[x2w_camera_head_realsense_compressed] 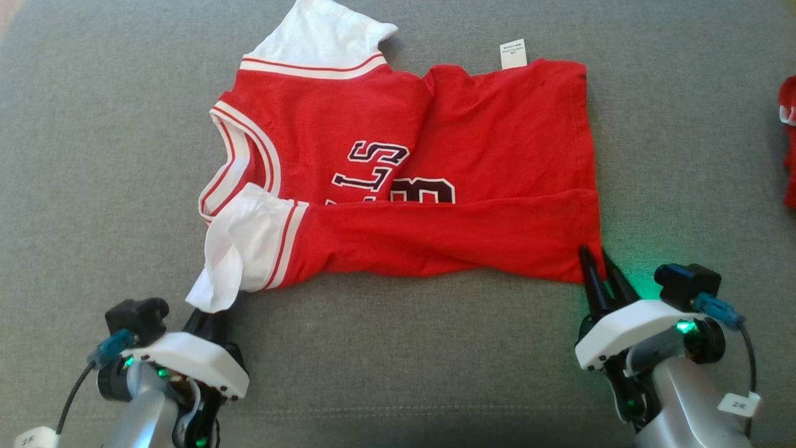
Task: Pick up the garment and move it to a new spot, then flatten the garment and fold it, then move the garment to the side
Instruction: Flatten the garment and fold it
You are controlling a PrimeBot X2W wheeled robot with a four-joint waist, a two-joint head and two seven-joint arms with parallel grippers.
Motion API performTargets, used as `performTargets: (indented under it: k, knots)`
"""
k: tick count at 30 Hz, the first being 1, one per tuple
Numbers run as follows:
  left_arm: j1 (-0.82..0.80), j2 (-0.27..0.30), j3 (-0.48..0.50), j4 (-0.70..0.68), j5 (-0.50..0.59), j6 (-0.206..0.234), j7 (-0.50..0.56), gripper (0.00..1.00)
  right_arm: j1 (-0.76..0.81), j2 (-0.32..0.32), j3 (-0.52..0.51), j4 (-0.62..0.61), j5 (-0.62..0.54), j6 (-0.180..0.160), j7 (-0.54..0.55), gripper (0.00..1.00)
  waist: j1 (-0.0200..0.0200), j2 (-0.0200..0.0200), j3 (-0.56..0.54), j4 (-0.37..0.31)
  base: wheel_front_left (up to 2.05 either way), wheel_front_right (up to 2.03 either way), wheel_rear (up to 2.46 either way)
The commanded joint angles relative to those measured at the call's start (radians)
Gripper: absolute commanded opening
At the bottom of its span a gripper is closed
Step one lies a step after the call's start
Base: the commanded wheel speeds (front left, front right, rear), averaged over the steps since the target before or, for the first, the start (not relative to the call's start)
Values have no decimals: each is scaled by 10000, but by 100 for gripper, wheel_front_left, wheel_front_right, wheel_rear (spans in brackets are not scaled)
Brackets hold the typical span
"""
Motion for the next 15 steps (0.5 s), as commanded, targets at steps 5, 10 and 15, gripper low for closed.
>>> performTargets:
  k: [5, 10, 15]
  knots:
    - [-229, 455, 370, -437, 18, -129, -277, 0, 24, -20, 157, -88, 100, -9, -178, 0, 0, 0, 7, 50, 0, 0, 0]
    - [7, 777, 487, -1273, 82, -144, -342, 0, 387, -20, -138, -826, 179, -9, -33, 0, 0, 0, -138, 165, 0, 0, 0]
    - [510, 1075, 589, -2289, 9, 45, -26, 0, 1085, -20, -428, -1852, 195, -9, 456, 0, 0, 0, -430, 190, 0, 0, 0]
